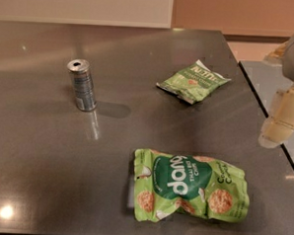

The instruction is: Pick green rice chip bag

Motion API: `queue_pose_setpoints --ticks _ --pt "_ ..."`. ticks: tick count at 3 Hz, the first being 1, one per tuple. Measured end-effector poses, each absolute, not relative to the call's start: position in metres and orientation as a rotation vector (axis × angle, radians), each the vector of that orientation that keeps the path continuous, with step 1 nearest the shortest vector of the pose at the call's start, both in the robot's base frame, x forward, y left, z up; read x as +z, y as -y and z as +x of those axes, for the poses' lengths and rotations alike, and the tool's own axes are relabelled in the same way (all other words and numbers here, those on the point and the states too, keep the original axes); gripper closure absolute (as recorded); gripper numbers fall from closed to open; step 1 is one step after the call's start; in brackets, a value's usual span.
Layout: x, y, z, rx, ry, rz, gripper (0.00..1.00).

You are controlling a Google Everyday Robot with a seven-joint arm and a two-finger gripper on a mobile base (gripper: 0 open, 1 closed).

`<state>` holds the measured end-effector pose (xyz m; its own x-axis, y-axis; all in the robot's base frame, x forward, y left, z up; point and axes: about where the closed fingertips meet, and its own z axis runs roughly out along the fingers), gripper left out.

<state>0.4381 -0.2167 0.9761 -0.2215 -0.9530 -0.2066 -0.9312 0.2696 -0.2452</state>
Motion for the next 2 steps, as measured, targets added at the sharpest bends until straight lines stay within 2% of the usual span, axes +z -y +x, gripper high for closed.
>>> queue_pose_setpoints --ticks 2 --pt "0.9679 0.2092 0.4278 -0.067 -2.185 -1.765 0.0"
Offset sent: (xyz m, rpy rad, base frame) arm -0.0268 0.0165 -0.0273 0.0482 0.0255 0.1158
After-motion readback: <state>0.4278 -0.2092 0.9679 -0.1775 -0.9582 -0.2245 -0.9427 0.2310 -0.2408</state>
